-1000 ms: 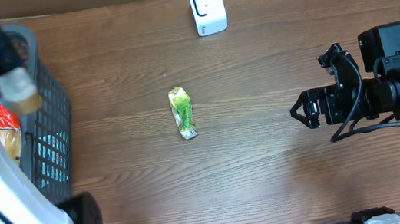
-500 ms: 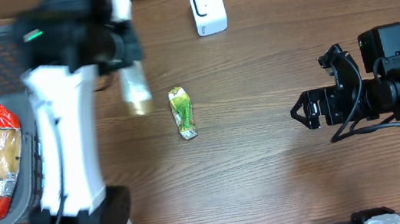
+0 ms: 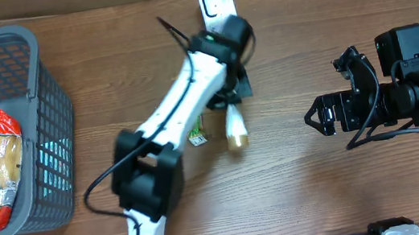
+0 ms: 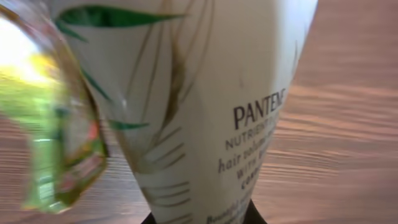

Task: Scan the item barcode
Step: 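Place the white tube on the table right of the green pouch, then reach into the basket and grasp the teal wipes pack with left gripper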

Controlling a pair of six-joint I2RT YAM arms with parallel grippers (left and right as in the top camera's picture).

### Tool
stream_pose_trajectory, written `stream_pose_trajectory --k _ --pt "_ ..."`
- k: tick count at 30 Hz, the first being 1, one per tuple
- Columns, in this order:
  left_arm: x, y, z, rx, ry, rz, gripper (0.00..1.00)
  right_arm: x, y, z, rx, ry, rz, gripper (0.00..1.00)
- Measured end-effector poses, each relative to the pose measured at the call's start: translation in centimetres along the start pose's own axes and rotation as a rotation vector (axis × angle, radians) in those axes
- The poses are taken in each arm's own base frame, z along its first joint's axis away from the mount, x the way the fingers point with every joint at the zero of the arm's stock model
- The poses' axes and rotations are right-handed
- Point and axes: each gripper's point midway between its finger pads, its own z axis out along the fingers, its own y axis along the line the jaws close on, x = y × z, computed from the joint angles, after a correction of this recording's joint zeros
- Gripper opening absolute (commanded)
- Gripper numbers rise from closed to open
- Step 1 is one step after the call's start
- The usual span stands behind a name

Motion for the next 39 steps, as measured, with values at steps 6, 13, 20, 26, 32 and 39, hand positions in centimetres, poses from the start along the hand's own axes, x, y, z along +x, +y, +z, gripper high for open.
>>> stream_pose_trajectory --k 6,13,20,26,32,39 --pt "1.0 1.6 5.3 -0.095 0.095 -0.039 0.04 0.0 0.0 0.0 0.000 0.000 0.000 1.00" --pt "1.2 2.9 6.7 -0.143 0.127 -0.041 0.47 0.0 0.0 0.0 0.000 0.000 0.000 1.00" --pt "1.4 3.8 4.3 -0.174 0.172 -0.020 0.49 -0.2 0.0 0.0 0.000 -0.007 -0.003 1.00" --pt "-3.4 3.1 -5.4 -0.056 0.015 -0.013 0.48 -0.6 0.0 0.0 0.000 -0.024 -0.011 1.00" --pt "-5.9 8.7 -20.7 0.035 -0.328 -0.093 0.49 -0.8 0.0 0.0 0.000 -0.030 -0.014 1.00" --pt "-3.1 23.3 -34.3 0.011 -0.691 -0.376 1.00 -0.8 0.0 0.0 0.000 -0.031 -0.022 1.00"
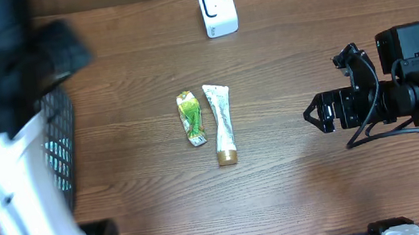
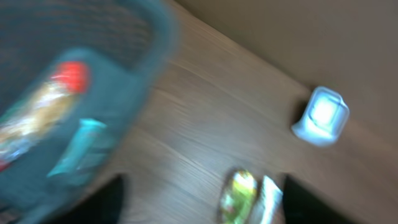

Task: Scan the item barcode
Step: 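Reach into the basket and grasp the teal wipes pack with left gripper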

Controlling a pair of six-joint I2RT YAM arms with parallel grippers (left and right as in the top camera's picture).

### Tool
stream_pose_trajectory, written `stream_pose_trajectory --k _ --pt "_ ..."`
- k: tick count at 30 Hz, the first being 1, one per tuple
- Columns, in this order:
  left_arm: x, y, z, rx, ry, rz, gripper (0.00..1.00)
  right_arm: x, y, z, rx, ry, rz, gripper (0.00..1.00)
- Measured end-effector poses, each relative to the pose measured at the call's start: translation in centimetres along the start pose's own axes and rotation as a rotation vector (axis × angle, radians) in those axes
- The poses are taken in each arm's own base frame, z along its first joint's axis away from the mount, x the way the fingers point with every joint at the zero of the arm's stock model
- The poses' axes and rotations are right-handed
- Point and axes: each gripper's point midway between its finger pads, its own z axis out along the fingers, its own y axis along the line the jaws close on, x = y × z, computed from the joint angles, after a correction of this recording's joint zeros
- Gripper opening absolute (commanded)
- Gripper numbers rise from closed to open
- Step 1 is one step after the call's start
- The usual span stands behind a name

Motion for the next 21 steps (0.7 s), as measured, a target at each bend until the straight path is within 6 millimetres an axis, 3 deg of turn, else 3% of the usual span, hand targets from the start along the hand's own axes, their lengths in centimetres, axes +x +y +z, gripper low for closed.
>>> stream_pose_trajectory --k 2,5,8,11,16,21 --pt "-1.6 5.4 -2.1 -0.090 -0.072 -0.098 1.00 0.0 0.0 0.0 0.000 0.000 -0.002 1.00" --pt "-1.4 11.2 -2.6 -0.215 -0.069 -0.209 0.99 0.0 0.0 0.0 0.000 0.000 -0.003 1.00" --pt "-0.5 18.0 -1.6 -0.370 -0.013 -0.340 0.94 0.0 0.0 0.0 0.000 0.000 -0.004 1.00" --pt "0.6 22.7 1.1 -0.425 0.066 -0.434 0.91 0.0 0.0 0.0 0.000 0.000 -0.004 1.00" --pt "3.9 28.0 7.3 -0.410 0.201 -0.536 0.92 0.2 0.0 0.0 0.000 0.006 -0.001 1.00" --pt "6.5 29.5 12.7 -0.358 0.253 -0.500 0.96 0.1 0.0 0.0 0.000 0.004 -0.004 1.00"
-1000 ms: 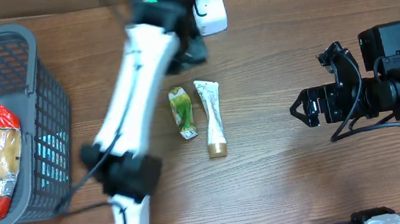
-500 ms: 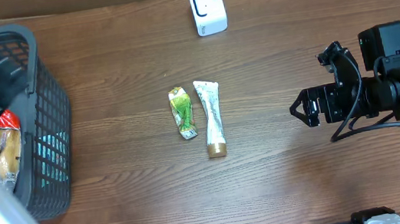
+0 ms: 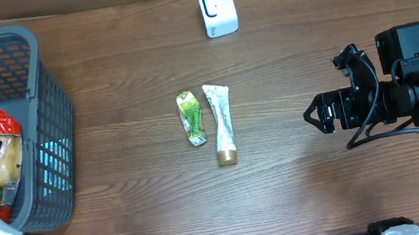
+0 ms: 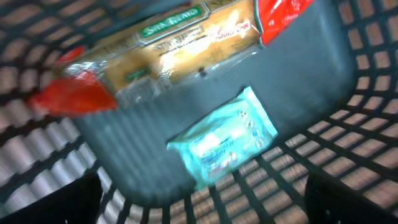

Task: Scan the item barcode
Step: 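Reach into the basket and grasp the teal wipes pack with left gripper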

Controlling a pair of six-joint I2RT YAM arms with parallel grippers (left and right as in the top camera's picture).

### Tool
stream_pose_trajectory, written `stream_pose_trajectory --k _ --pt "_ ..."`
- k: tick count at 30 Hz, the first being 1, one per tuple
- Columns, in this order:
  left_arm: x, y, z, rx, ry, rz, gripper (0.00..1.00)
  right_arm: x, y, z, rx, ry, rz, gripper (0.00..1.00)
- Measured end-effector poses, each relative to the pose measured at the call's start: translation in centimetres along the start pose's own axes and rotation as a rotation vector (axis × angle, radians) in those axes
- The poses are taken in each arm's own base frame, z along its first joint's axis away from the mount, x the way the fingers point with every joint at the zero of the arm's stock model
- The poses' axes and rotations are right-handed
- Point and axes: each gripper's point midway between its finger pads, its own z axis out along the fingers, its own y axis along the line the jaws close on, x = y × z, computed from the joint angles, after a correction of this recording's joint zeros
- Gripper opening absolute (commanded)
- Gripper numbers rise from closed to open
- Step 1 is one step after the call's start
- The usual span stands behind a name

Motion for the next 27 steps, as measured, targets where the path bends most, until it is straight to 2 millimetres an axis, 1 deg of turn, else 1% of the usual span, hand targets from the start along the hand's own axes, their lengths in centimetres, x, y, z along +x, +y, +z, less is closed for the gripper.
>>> stream_pose_trajectory --k 5,6,8,11,13,21,25,27 --pt "1.1 -0.5 5.3 0.020 0.039 0.103 0.93 0.0 0.0 0.0 0.000 0.001 -0.001 1.00" --pt "1.4 -0.4 6.6 0.021 0.059 0.121 0.92 0.0 0.0 0.0 0.000 0.000 -0.001 1.00" --pt "2.1 -0.5 8.6 0.025 0.103 0.152 0.87 0.0 0.0 0.0 0.000 0.000 -0.002 1.00" --pt "3.2 -0.6 11.2 0.047 0.174 0.205 0.85 0.0 0.0 0.0 0.000 0.001 -0.001 1.00" --pt "3.7 -0.7 12.5 0.060 0.209 0.233 0.85 0.0 0.0 0.0 0.000 0.001 -0.001 1.00" --pt "5.8 -1.5 16.3 0.097 0.322 0.299 0.88 0.0 0.0 0.0 0.000 0.001 -0.001 1.00" --pt "5.8 -2.1 16.6 0.108 0.318 0.325 0.88 0.0 0.0 0.0 0.000 0.001 -0.001 1.00" --pt "5.8 -2.5 16.7 0.112 0.317 0.344 0.82 0.0 0.0 0.0 0.000 0.001 -0.001 1.00"
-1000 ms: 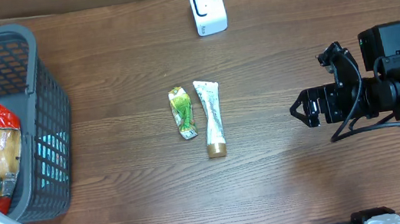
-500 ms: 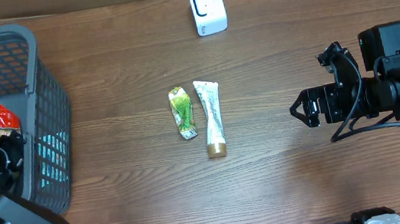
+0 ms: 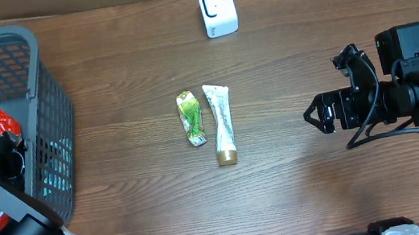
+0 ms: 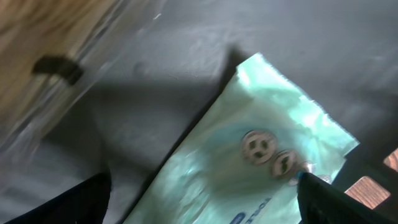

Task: Scan the item barcode
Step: 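Reach into the basket and grasp the teal wipes pack with left gripper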

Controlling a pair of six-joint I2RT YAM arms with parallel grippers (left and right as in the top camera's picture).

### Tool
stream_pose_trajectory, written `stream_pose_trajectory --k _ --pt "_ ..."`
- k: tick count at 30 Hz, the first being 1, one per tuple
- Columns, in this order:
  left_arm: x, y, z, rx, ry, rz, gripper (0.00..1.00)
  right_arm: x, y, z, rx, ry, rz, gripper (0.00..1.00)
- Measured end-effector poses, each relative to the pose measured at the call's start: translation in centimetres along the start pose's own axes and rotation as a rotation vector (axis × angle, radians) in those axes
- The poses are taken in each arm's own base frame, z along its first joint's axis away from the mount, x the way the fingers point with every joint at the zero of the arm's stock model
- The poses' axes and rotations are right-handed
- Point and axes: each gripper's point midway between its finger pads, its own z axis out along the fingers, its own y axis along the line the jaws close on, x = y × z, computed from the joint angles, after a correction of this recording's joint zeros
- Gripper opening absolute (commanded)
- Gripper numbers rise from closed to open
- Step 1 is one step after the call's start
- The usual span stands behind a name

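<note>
A light teal packet (image 4: pixel 249 168) lies on the dark floor of the grey basket (image 3: pixel 53 114). My left gripper (image 4: pixel 199 214) is low inside the basket, open, with one dark finger on each side of the packet; overhead it shows at the basket's right wall (image 3: pixel 8 150). A bread pack with red ends (image 3: pixel 1 122) lies beside it, seen as a tan blur (image 4: pixel 50 43) in the left wrist view. The white scanner (image 3: pixel 217 8) stands at the table's far edge. My right gripper (image 3: pixel 315 116) hovers open at the right, holding nothing.
A green packet (image 3: pixel 191 118) and a white tube with a gold cap (image 3: pixel 222 124) lie side by side mid-table. The basket's mesh walls stand close around the left gripper. Brown table surface (image 3: pixel 301 195) lies between the items and the right arm.
My left gripper has dropped from above the basket's contents to just over the teal packet, which now fills the wrist view between the fingers. The right arm has not moved.
The left gripper was by the scanner with the white tube close at its fingers. Then the tube lay on the table beside the green packet and the arm was at the left. Then it looked down into the basket, and now sits low over the teal packet.
</note>
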Motion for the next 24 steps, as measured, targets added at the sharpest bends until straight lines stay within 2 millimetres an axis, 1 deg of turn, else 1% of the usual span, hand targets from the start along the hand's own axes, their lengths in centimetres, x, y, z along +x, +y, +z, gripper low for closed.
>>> stream_pose_trajectory --k 1,3,5,6,7,9,11,15,18,21,23,24 --pt "-0.1 -0.2 0.1 0.000 0.001 0.016 0.75 0.0 0.0 0.0 0.000 0.000 -0.001 1.00" --pt "-0.3 -0.7 0.3 0.001 0.003 0.042 0.48 0.0 0.0 0.0 0.000 0.000 0.000 1.00" --pt "-0.4 -1.3 0.6 0.009 0.009 0.060 0.24 0.0 0.0 0.0 0.000 -0.001 0.000 1.00" --pt "-0.4 -1.7 0.8 0.020 0.011 0.074 0.13 0.0 0.0 0.0 0.000 0.000 0.000 1.00" --pt "-0.4 -2.1 0.9 0.029 0.013 0.084 0.04 0.0 0.0 0.0 0.000 0.000 0.000 1.00" --pt "-0.4 -2.6 0.9 0.051 0.017 0.096 0.04 0.0 0.0 0.0 0.000 0.001 0.000 1.00" --pt "-0.3 -2.6 0.9 0.050 0.019 0.094 0.04 0.1 0.0 0.0 0.000 0.003 0.001 1.00" --pt "-0.2 -2.5 0.7 0.039 0.032 0.087 0.04 0.1 0.0 0.0 0.000 0.005 0.002 1.00" --pt "0.0 -2.0 0.4 0.006 0.078 0.077 0.04 0.1 0.0 0.0 0.000 0.006 0.003 1.00" --pt "0.4 -1.3 -0.4 -0.059 0.146 0.073 0.04 0.1 0.0 0.0 0.000 0.005 0.002 1.00" --pt "0.1 -0.7 -1.4 -0.100 0.175 0.068 0.04 0.1 0.0 0.0 0.000 0.006 0.002 1.00" --pt "-0.4 -0.7 -2.3 -0.114 0.176 0.068 0.04 0.1 0.0 0.0 0.000 0.005 0.002 1.00"
